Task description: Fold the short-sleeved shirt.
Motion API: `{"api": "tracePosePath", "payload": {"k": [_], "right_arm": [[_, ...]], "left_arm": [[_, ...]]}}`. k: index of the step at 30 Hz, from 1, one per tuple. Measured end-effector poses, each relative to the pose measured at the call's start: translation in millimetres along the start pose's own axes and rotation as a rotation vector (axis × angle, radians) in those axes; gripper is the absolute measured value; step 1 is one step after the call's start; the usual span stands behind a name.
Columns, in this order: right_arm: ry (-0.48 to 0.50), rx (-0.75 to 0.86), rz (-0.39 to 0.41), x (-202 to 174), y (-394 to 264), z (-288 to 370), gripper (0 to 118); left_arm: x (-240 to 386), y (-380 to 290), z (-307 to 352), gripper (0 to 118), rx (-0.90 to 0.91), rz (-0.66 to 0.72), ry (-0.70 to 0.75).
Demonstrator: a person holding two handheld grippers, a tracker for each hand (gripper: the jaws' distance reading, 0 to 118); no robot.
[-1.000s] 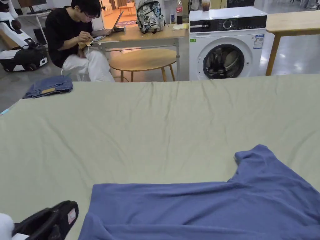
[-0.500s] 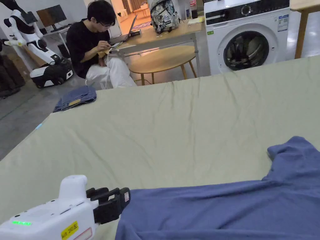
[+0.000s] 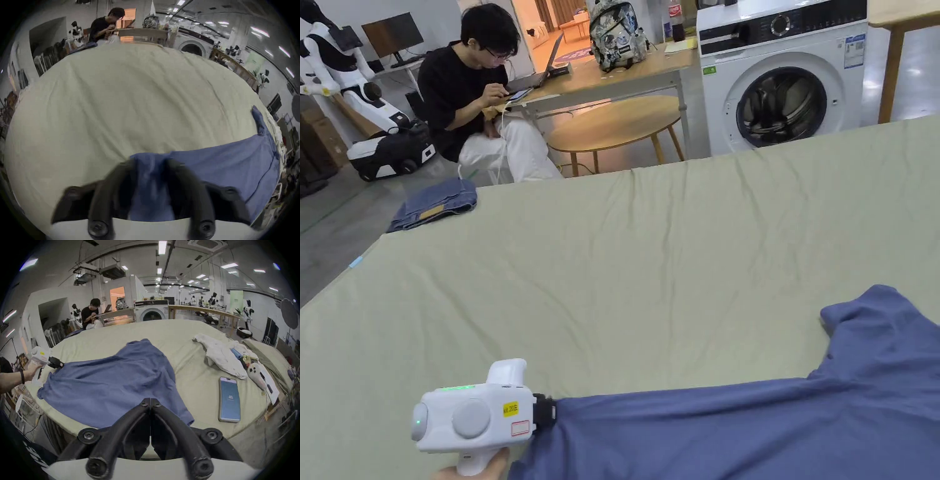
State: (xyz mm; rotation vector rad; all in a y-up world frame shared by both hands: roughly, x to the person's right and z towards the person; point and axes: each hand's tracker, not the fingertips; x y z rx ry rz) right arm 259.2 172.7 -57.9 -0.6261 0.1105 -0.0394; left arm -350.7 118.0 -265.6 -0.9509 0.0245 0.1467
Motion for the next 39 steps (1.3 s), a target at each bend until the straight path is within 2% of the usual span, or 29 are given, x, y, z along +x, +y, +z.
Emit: {"api": "tracePosePath", "payload": {"k": [1, 2, 4, 6, 7, 8, 9, 10, 14, 15, 17, 19, 21, 22, 23, 24, 28, 30, 32, 34, 36, 39], "right_arm": [[0.01, 0.005, 0.004, 2.9, 6.5, -1.8, 0], [0.032, 0.005, 0.008, 6.4, 16.1, -7.0, 0], [0.066, 0.019, 0.01, 13.4, 44.9, -23.0, 0], [0.086, 0.013, -0.022, 19.7, 81.9, -46.7, 4], [0.084, -0.011, -0.029, 21.4, 99.6, -63.1, 23], [0.093, -0.035, -0.027, 22.7, 118.1, -85.1, 63], [0.118, -0.067, -0.013, 20.2, 139.6, -106.4, 77], [0.134, -0.092, -0.018, 20.6, 152.9, -130.1, 76], [0.093, -0.317, -0.08, 28.2, 176.4, -247.5, 76], [0.088, -0.359, -0.099, 29.7, 174.3, -270.7, 72], [0.02, -0.476, -0.068, 26.7, 165.1, -300.9, 60], [-0.001, -0.545, -0.009, 24.2, 152.7, -320.4, 59], [0.003, -0.467, -0.006, 17.8, 155.5, -303.9, 57], [-0.006, -0.456, -0.011, 14.9, 155.9, -296.3, 47], [-0.009, -0.443, 0.014, 13.0, 156.6, -292.9, 17], [-0.011, -0.451, 0.041, 11.2, 157.2, -291.7, 3], [0.046, -0.407, -0.021, 17.9, 160.0, -259.8, 2], [0.076, -0.319, -0.033, 18.0, 161.9, -214.9, 2], [0.091, -0.205, -0.042, 16.2, 155.6, -162.4, 2], [0.113, -0.15, -0.077, 12.4, 139.7, -111.4, 2], [0.097, -0.115, -0.064, 9.3, 108.2, -66.4, 3], [0.044, -0.136, -0.052, 16.0, 58.9, -33.4, 2]], "left_arm": [[11.5, -2.8, -1.3, 7, -0.011, -0.013, 0.053], [16.6, -1.6, 3.4, 0, -0.026, -0.041, 0.098], [29.0, -1.9, 1.0, 0, -0.053, -0.093, 0.102], [34.6, 1.4, 3.5, 0, -0.071, -0.073, 0.098], [37.1, 2.9, 4.7, 0, -0.074, -0.067, 0.102], [39.8, 3.1, 6.2, 0, -0.084, -0.058, 0.1], [43.5, 2.8, 6.9, 0, -0.093, -0.052, 0.099], [6.4, 16.4, -10.0, 0, -0.1, -0.048, 0.099], [-10.5, 19.5, -21.9, 0, -0.107, -0.052, 0.092], [-12.6, 19.8, -22.8, 0, -0.112, -0.048, 0.084], [-17.9, 20.7, -23.8, 0, -0.109, -0.039, 0.077], [-23.7, 19.4, -27.6, 0, -0.111, -0.017, 0.06], [-30.2, 19.6, -29.9, 0, -0.108, -0.003, 0.049], [-22.1, 16.3, -24.8, 0, -0.102, 0.001, 0.045], [-22.2, 15.5, -24.6, 0, -0.097, 0.005, 0.042], [-23.4, 14.6, -25.4, 0, -0.091, 0.009, 0.04], [-38.1, 11.8, -12.6, 0, -0.02, 0.057, -0.015], [-35.5, 3.0, 26.9, 0, 0.119, 0.058, -0.041], [-37.7, -10.4, 68.5, 0, 0.184, 0.049, -0.132], [-37.0, -31.8, 105.3, 0, 0.228, 0.025, -0.15], [-34.5, -64.8, 133.7, 0, 0.245, 0.02, -0.135], [-34.4, -111.5, 146.8, 0, 0.237, -0.005, -0.137]]}}
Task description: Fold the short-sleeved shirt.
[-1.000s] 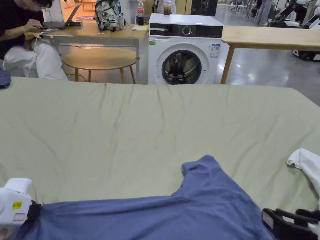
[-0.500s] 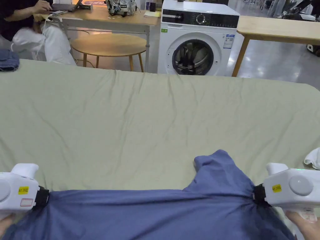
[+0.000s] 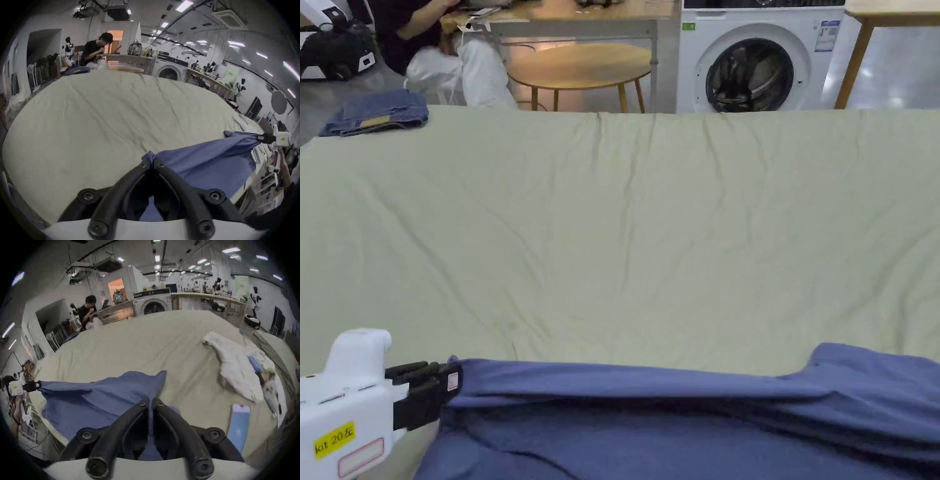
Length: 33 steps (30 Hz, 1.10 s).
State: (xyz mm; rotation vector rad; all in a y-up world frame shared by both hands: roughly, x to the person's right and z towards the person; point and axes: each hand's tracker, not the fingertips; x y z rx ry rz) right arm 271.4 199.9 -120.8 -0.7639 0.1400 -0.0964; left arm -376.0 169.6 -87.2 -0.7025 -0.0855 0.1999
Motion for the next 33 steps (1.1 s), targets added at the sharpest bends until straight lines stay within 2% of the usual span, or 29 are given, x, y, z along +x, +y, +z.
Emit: {"api": "tracePosePath", "payload": {"k": [2, 5, 10, 12, 14, 15, 16, 17, 19, 22, 25, 28, 30, 33], "right_arm": [[-0.05, -0.051, -0.049, 1.9, -30.6, 7.4, 2], [-0.064, -0.095, -0.098, 7.0, -66.3, 10.6, 2], [-0.069, -0.111, -0.083, 2.2, -84.5, -1.4, 2], [-0.09, -0.091, -0.025, -2.2, -85.1, -5.1, 3], [-0.084, -0.099, -0.032, -0.8, -83.8, -4.6, 4], [-0.08, -0.091, -0.032, 1.5, -83.7, -4.4, 8], [-0.084, -0.084, -0.025, 3.2, -83.3, -4.3, 19], [-0.113, -0.073, -0.014, 4.6, -82.4, -3.9, 35], [-0.143, -0.066, -0.03, 12.4, -80.2, 3.8, 48], [-0.114, 0.051, -0.051, 10.0, -75.8, 31.6, 50], [-0.104, 0.186, 0.042, -19.0, -63.2, 59.9, 50], [-0.017, 0.293, 0.1, -54.3, -45.4, 77.3, 51], [0.022, 0.353, 0.106, -75.3, -36.7, 78.9, 51], [0.11, 0.36, 0.104, -100.8, -26.0, 71.4, 50]], "left_arm": [[0.4, -26.5, 12.4, 0, -0.004, -0.003, 0.001], [11.0, -49.9, 23.7, 0, -0.04, 0.011, 0.011], [1.8, -79.9, 15.6, 0, -0.088, 0.023, 0.052], [-0.9, -87.5, 16.8, 0, -0.048, 0.01, 0.038], [-2.4, -88.7, 21.2, 0, -0.022, 0.006, 0.026], [-4.9, -88.0, 23.8, 7, -0.024, 0.012, 0.024], [-4.7, -86.7, 26.1, 16, -0.012, 0.012, 0.051], [-6.3, -85.0, 29.8, 29, -0.001, 0.002, 0.078], [-10.7, -78.2, 40.3, 56, 0.026, 0.011, 0.094], [-6.0, -66.2, 68.1, 58, 0.146, 0.032, 0.08], [19.6, -46.5, 99.2, 58, 0.246, -0.008, 0.096], [53.6, -28.7, 119.4, 58, 0.329, -0.068, 0.121], [74.4, -21.3, 126.0, 58, 0.368, -0.089, 0.112], [106.5, -11.7, 128.5, 57, 0.397, -0.107, 0.081]]}}
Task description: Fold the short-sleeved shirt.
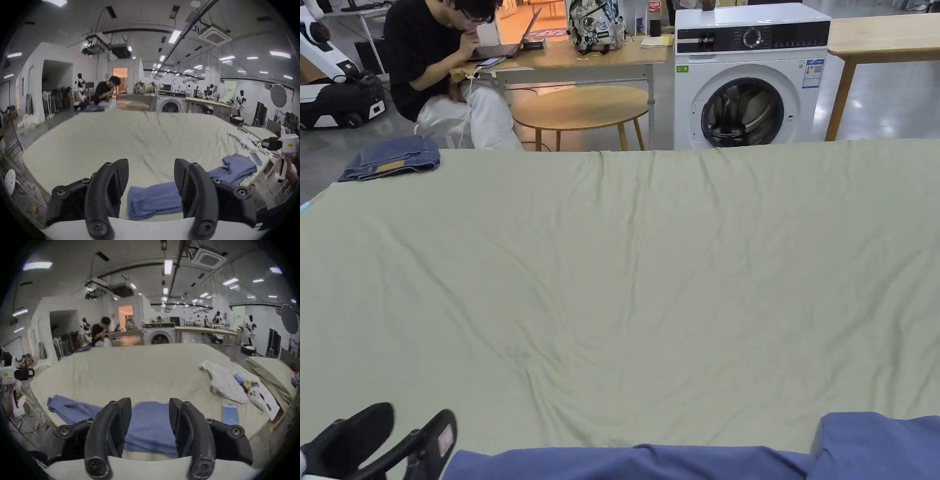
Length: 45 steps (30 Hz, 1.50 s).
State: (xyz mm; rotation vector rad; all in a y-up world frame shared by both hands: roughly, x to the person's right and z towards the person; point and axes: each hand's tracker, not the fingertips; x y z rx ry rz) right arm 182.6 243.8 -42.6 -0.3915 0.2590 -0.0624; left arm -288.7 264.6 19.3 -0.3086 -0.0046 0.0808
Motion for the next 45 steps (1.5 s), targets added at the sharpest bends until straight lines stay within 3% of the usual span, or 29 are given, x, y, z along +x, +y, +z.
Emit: {"api": "tracePosePath", "payload": {"k": [1, 3, 4, 6, 8, 10, 11, 12, 13, 14, 21, 25, 28, 29, 31, 32, 33, 34, 36, 39, 45], "right_arm": [[0.015, -0.02, -0.002, -3.5, 0.7, -6.6, 46], [0.014, -0.037, -0.008, -11.5, -1.3, -19.2, 4], [0.014, -0.039, -0.014, -13.9, -4.1, -21.9, 0], [0.072, -0.082, -0.038, -14.1, -6.7, -26.5, 0], [0.058, -0.076, -0.036, -17.3, -9.1, -25.1, 0], [0.069, -0.085, -0.027, -15.7, -9.7, -23.5, 0], [0.067, -0.083, -0.023, -14.9, -11.3, -21.9, 0], [0.067, -0.085, -0.023, -12.5, -12.1, -21.0, 0], [0.071, -0.093, -0.027, -9.9, -13.8, -20.7, 0], [0.073, -0.105, -0.037, -6.7, -16.1, -20.6, 0], [0.052, -0.206, -0.021, 6.4, -31.6, -17.9, 0], [0.03, -0.228, -0.029, 8.7, -33.4, -17.0, 0], [0.03, -0.228, -0.054, 8.4, -33.5, -17.2, 0], [0.033, -0.226, -0.06, 6.2, -33.2, -17.1, 0], [0.036, -0.225, -0.058, 2.7, -31.9, -17.0, 0], [0.038, -0.226, -0.051, 1.3, -30.7, -16.1, 0], [0.037, -0.222, -0.038, -0.3, -30.3, -14.0, 0], [0.035, -0.217, -0.027, -1.5, -29.6, -12.0, 0], [0.038, -0.219, -0.016, -1.4, -28.5, -10.5, 0], [0.047, -0.223, -0.021, 2.0, -31.8, -12.3, 0], [0.066, -0.229, -0.078, 4.1, -38.5, -18.8, 0]], "left_arm": [[4.8, 3.4, -1.1, 53, 0.014, 0.023, -0.065], [-3.4, -1.0, -7.0, 5, 0.004, 0.138, -0.184], [-2.0, -0.8, -7.8, 0, 0.029, 0.151, -0.18], [-6.9, 0.4, -8.7, 0, 0.006, 0.119, -0.178], [-16.6, -0.1, -10.8, 0, -0.031, 0.082, -0.12], [-40.7, -3.5, -20.5, 0, -0.13, 0.14, -0.119], [-54.5, -7.9, -28.0, 1, -0.21, 0.21, -0.143], [-70.2, -17.7, -35.4, 24, -0.257, 0.275, -0.152], [-83.0, -29.9, -41.5, 58, -0.291, 0.317, -0.159], [-93.7, -42.9, -49.3, 69, -0.35, 0.345, -0.167], [-156.8, -130.0, -99.6, 75, -0.427, 0.699, -0.276], [-154.4, -150.3, -123.6, 75, -0.431, 0.753, -0.316], [-142.8, -157.3, -138.8, 74, -0.417, 0.983, -0.438], [-138.0, -160.6, -144.6, 62, -0.426, 0.982, -0.45], [-123.9, -162.5, -147.8, 8, -0.465, 0.932, -0.369], [-125.9, -161.7, -146.3, 8, -0.452, 0.951, -0.318], [-133.0, -161.9, -142.4, 8, -0.439, 1.042, -0.355], [-137.6, -155.2, -131.7, 8, -0.309, 1.124, -0.41], [-148.6, -128.7, -115.6, 8, -0.257, 1.062, -0.423], [-163.2, -68.8, -82.6, 8, -0.285, 0.705, -0.222], [-116.4, 8.8, -51.8, 8, -0.312, 0.296, -0.073]]}}
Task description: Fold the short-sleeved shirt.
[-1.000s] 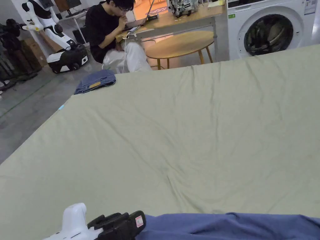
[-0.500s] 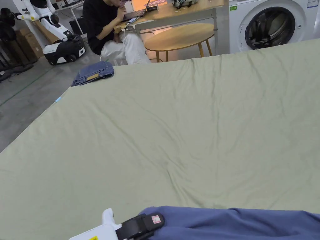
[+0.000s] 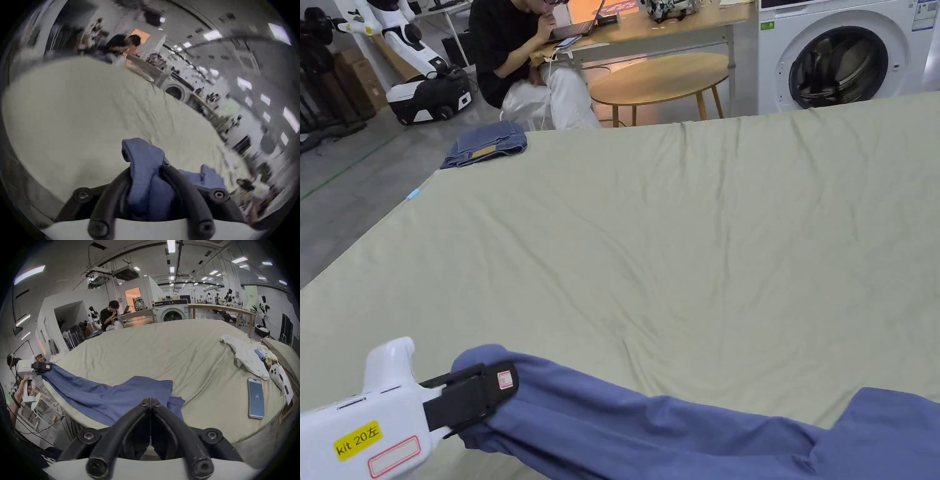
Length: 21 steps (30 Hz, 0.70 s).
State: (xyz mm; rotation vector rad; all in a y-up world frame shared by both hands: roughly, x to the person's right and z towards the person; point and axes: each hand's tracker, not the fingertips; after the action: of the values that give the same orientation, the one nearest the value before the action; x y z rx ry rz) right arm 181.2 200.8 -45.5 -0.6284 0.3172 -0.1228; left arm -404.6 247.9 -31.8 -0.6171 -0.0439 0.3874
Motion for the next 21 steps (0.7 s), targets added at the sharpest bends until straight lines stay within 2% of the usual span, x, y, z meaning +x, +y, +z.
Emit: {"api": "tracePosePath", "payload": {"k": [2, 4, 7, 9, 13, 18, 19, 20, 21], "right_arm": [[-0.002, 0.008, -0.006, -3.3, -0.9, 0.2, 0], [-0.001, 0.009, 0.013, -5.7, -1.1, 0.7, 0], [-0.066, -0.018, 0.153, -14.7, 0.9, 4.4, 0], [-0.067, -0.013, 0.204, -16.6, -0.1, 11.8, 0], [-0.068, -0.01, 0.188, -4.0, -10.0, 24.2, 0], [-0.083, -0.038, 0.121, 12.0, -23.4, 19.3, 0], [-0.085, -0.045, 0.115, 14.1, -25.3, 18.0, 0], [-0.086, -0.049, 0.111, 16.0, -28.4, 16.2, 0], [-0.085, -0.055, 0.108, 17.6, -30.9, 15.3, 0]], "left_arm": [[27.8, -6.0, -14.0, 8, -0.009, -0.044, -0.008], [54.8, -17.3, -42.7, 8, -0.076, -0.095, -0.124], [86.1, -38.5, -99.8, 28, -0.143, -0.058, -0.208], [104.9, -55.0, -135.8, 32, -0.221, -0.038, -0.278], [135.5, -83.8, -181.2, 37, -0.307, -0.069, -0.333], [148.5, -86.9, -183.1, 39, -0.318, -0.043, -0.407], [148.6, -84.0, -179.1, 52, -0.303, -0.057, -0.401], [146.2, -81.1, -173.2, 70, -0.273, -0.074, -0.409], [143.1, -77.6, -166.0, 70, -0.242, -0.07, -0.423]]}}
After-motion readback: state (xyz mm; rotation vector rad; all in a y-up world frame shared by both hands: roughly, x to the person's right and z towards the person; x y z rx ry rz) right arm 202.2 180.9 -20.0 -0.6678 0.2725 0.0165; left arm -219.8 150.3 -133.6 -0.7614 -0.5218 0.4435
